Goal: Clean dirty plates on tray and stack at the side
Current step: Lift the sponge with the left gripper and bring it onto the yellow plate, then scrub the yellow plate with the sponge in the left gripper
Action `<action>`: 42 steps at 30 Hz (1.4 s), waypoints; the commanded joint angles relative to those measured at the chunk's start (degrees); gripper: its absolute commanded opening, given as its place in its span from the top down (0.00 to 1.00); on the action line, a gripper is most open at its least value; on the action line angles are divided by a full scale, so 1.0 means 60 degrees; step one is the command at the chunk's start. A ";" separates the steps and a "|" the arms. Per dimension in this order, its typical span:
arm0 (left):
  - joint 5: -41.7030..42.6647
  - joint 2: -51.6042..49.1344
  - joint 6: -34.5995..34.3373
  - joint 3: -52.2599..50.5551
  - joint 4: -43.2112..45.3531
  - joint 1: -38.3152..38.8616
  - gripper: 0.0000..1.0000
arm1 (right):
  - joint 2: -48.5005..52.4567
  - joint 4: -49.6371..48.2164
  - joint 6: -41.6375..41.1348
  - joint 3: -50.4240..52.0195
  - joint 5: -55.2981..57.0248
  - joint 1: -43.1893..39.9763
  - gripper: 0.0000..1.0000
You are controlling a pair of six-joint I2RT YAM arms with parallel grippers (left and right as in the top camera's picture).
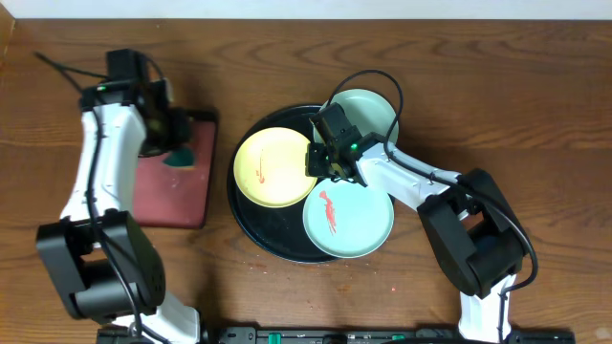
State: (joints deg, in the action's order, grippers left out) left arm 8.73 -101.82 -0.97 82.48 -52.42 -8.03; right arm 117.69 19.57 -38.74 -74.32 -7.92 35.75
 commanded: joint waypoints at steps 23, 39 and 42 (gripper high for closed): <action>0.0441 -0.2138 -0.1534 -0.1122 0.1552 0.3136 0.93 | 0.0255 0.0018 0.0120 -0.0098 -0.0193 0.0011 0.99; 0.1122 -0.2124 -0.0681 -0.1118 0.2415 0.3555 0.93 | 0.0255 0.0018 0.0120 -0.0098 -0.0193 0.0011 0.99; -0.0841 -0.2124 -0.1202 -0.1118 0.2379 0.3544 0.93 | 0.0255 0.0018 0.0120 -0.0098 -0.0193 0.0011 0.99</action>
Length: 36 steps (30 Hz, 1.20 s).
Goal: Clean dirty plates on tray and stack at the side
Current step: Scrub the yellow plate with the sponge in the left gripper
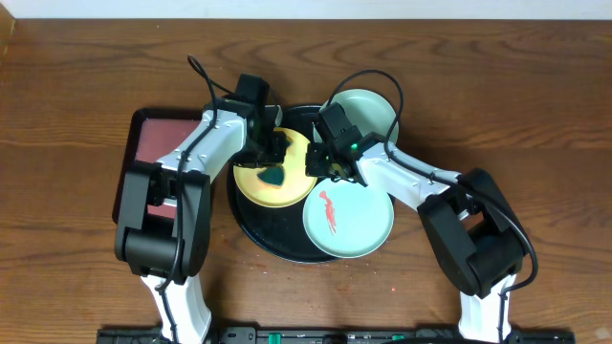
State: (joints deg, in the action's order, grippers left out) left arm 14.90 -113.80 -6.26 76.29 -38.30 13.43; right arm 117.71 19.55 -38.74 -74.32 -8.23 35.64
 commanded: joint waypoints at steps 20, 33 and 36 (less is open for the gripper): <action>0.0146 -0.0127 -0.0146 -0.0087 -0.1574 0.0062 0.92 | 0.0251 0.0022 0.0120 -0.0098 -0.0142 0.0029 0.99; 0.0627 -0.0124 -0.0273 -0.0087 -0.0288 0.0062 0.93 | 0.0251 0.0022 0.0117 -0.0098 -0.0142 0.0007 0.99; -0.1188 -0.0124 -0.0714 -0.0087 0.0018 0.0062 0.93 | 0.0251 0.0029 0.0117 -0.0098 -0.0142 -0.0007 0.99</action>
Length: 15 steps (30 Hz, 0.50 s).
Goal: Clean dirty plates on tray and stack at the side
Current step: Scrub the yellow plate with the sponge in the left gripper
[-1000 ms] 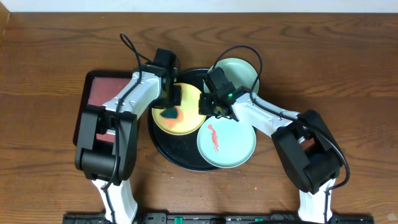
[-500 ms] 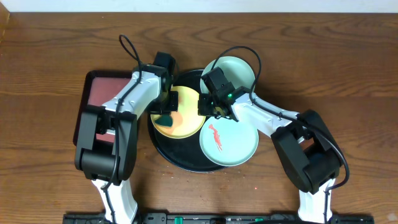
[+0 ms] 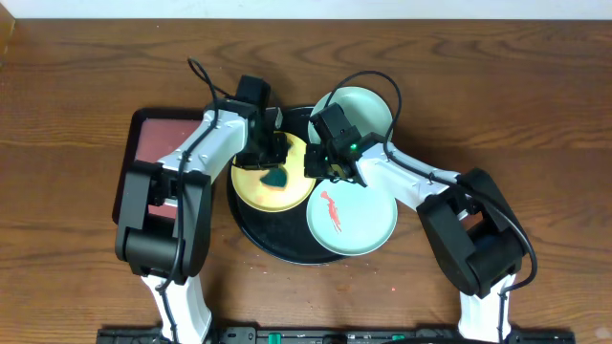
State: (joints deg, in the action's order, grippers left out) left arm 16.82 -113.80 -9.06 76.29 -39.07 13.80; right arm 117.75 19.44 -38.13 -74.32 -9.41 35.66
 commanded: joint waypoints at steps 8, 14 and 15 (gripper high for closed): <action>-0.3701 -0.0124 -0.0827 -0.0087 -0.0350 0.0007 0.93 | 0.0244 0.0044 0.0015 -0.0098 0.0055 -0.0018 0.99; -0.3435 -0.0124 -0.0827 -0.0087 -0.1475 0.0018 0.93 | 0.0244 0.0044 0.0015 -0.0098 0.0055 -0.0018 0.99; -0.3264 -0.0124 -0.0820 -0.0087 -0.1654 0.0018 0.93 | 0.0244 0.0044 0.0015 -0.0098 0.0055 -0.0018 0.99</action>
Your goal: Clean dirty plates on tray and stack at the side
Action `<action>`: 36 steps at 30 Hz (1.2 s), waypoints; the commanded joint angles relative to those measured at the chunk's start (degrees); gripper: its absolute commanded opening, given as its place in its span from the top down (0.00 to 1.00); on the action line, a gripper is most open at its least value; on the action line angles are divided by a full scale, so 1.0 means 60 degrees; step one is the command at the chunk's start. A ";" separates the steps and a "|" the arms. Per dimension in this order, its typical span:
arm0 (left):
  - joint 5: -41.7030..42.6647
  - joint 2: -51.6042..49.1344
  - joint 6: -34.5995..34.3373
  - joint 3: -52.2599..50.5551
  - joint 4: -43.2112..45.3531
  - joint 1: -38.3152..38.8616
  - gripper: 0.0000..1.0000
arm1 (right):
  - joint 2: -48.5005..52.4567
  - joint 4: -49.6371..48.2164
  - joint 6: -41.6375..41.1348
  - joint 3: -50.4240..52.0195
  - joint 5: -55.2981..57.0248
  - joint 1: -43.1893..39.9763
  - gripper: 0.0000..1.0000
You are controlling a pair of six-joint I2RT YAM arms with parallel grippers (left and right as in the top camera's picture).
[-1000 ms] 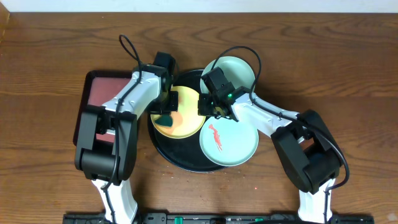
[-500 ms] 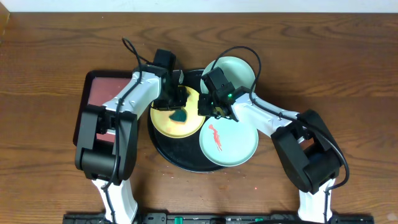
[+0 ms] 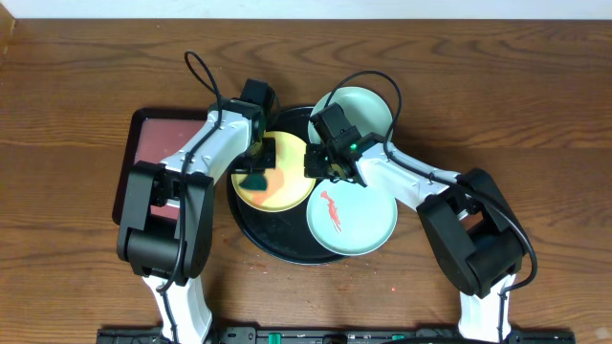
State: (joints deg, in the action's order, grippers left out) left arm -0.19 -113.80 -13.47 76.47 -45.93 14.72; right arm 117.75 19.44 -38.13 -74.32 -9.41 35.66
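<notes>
A yellow plate (image 3: 283,187) lies on the round black tray (image 3: 277,239), with an orange streak on it. My left gripper (image 3: 256,172) is over its left part, shut on a dark teal sponge (image 3: 254,179) that presses on the plate. My right gripper (image 3: 314,164) sits at the yellow plate's right rim; its fingers are hidden under the wrist, so its state cannot be told. A pale green plate with a red smear (image 3: 351,214) rests on the tray's right side. Another pale green plate (image 3: 368,110) leans at the tray's back right.
A dark red mat (image 3: 158,158) lies left of the tray, partly under my left arm. Cables loop above both wrists. Bare wooden table surrounds the tray.
My left gripper and the teal sponge have shifted left across the yellow plate, from its middle to its left part. The right arm has stayed at the plate's rim.
My left gripper was on the teal sponge over the red mat, while the right one rested at the yellow plate's rim. Then the sponge was on the yellow plate's middle. It stayed there, and now sits further left on the plate.
</notes>
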 commanded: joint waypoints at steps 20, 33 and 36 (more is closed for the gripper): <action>0.2044 -0.0124 0.1519 -0.0117 0.0667 -0.0157 0.93 | 0.0244 0.0047 0.0018 -0.0098 0.0055 -0.0018 0.99; -0.0120 0.1242 0.0503 0.1359 -0.0131 -0.1362 0.92 | 0.0240 0.0576 0.0754 -0.0419 -0.0361 -0.0124 0.99; -0.0120 0.2091 0.0474 0.1381 -0.0350 -0.1829 0.93 | 0.0237 0.1049 0.1169 -0.0754 -0.0372 -0.0113 0.99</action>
State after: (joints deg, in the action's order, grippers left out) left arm 1.67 -107.79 -9.45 82.17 -46.87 6.22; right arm 118.28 24.47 -35.00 -76.75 -10.90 35.46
